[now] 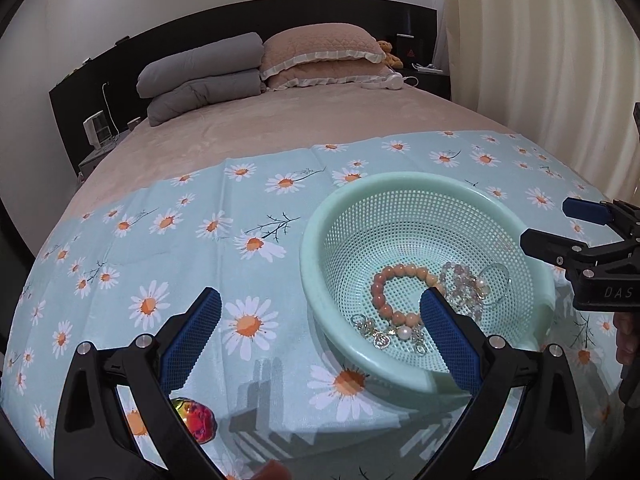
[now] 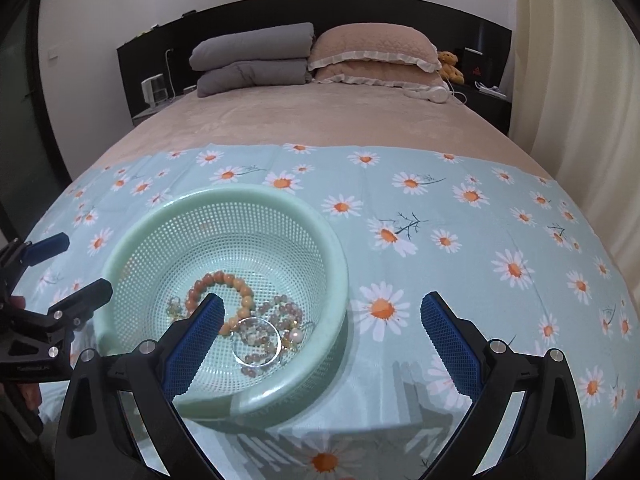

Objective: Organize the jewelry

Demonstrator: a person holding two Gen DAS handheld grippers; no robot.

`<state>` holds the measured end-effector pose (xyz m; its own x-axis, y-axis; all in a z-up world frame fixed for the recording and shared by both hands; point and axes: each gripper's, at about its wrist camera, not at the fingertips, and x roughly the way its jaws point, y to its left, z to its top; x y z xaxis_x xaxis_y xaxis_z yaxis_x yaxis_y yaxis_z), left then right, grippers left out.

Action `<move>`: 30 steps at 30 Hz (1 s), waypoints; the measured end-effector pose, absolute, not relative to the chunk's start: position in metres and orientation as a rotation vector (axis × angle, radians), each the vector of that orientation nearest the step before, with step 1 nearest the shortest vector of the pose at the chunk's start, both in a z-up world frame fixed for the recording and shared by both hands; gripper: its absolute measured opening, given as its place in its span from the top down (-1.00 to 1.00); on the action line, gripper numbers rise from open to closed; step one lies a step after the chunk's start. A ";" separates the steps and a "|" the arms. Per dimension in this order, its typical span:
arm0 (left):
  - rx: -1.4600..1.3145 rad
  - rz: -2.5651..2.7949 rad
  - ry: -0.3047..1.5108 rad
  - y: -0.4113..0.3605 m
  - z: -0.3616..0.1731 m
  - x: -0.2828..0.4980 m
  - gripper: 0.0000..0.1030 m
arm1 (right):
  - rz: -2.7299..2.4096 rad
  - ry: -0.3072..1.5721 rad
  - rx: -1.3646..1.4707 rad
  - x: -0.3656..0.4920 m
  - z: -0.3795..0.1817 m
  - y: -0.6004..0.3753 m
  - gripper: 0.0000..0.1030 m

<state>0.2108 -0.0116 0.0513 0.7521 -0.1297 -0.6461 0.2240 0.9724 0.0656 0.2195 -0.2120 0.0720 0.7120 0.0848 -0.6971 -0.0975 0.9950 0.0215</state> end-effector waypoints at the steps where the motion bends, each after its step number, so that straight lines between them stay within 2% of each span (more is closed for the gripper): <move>1: 0.135 -0.198 0.702 -0.012 0.048 0.217 -0.89 | 0.106 0.780 -0.012 0.225 0.068 -0.212 -0.84; 8: 0.161 -0.203 0.742 -0.017 0.026 0.234 -0.89 | 0.125 0.840 -0.008 0.244 0.044 -0.210 -0.81; 10: 0.164 -0.208 0.749 -0.019 0.022 0.235 -0.89 | 0.134 0.856 -0.004 0.245 0.040 -0.208 -0.70; 11: 0.162 -0.214 0.751 -0.019 0.021 0.235 -0.89 | 0.136 0.870 -0.003 0.245 0.037 -0.207 -0.24; 12: 0.156 -0.220 0.753 -0.019 0.021 0.234 -0.89 | 0.143 0.897 0.005 0.247 0.034 -0.207 0.10; 13: 0.152 -0.223 0.754 -0.019 0.021 0.234 -0.89 | 0.161 0.921 0.016 0.248 0.030 -0.206 0.16; 14: 0.155 -0.228 0.754 -0.020 0.021 0.233 -0.89 | 0.176 0.934 0.015 0.248 0.027 -0.204 0.38; 17: 0.172 -0.245 0.753 -0.025 0.022 0.228 -0.88 | 0.155 0.939 0.003 0.244 0.026 -0.203 0.45; 18: 0.170 -0.260 0.760 -0.027 0.021 0.227 -0.82 | 0.154 0.940 0.018 0.243 0.027 -0.204 0.50; 19: 0.167 -0.276 0.769 -0.029 0.020 0.226 -0.73 | 0.152 0.943 0.035 0.243 0.027 -0.206 0.52; 20: 0.170 -0.284 0.780 -0.031 0.018 0.225 -0.46 | 0.153 0.947 0.045 0.243 0.027 -0.208 0.56; 21: 0.173 -0.288 0.785 -0.034 0.017 0.224 -0.31 | 0.153 0.948 0.039 0.242 0.028 -0.207 0.56; 26: 0.149 -0.292 0.795 -0.034 0.015 0.221 -0.14 | 0.140 0.951 0.014 0.239 0.028 -0.206 0.56; 30: 0.110 -0.282 0.808 -0.025 0.019 0.224 0.21 | 0.130 0.962 0.020 0.239 0.028 -0.208 0.56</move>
<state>0.2235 -0.0252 0.0189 0.6560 -0.2064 -0.7260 0.2895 0.9571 -0.0105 0.2386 -0.2075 0.0281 0.5648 0.1194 -0.8165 -0.1017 0.9920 0.0746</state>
